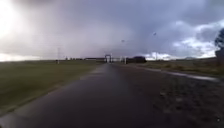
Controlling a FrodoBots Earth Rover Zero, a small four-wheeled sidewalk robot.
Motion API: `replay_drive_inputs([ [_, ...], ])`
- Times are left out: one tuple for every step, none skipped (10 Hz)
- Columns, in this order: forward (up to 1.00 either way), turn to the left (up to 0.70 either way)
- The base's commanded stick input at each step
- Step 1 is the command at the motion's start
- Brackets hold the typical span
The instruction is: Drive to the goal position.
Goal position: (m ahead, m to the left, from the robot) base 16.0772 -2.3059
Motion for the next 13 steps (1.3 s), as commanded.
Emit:
replay_drive_inputs([
  [0.7,0.0],
  [0.7,0.0],
  [0.7,0.0],
  [0.7,0.0],
  [0.7,0.0],
  [0.7,0.0],
  [0.7,0.0],
  [0.7,0.0],
  [0.7,0.0],
  [0.7,0.0],
  [0.7,0.0],
  [0.7,0.0],
  [0.7,0.0],
])
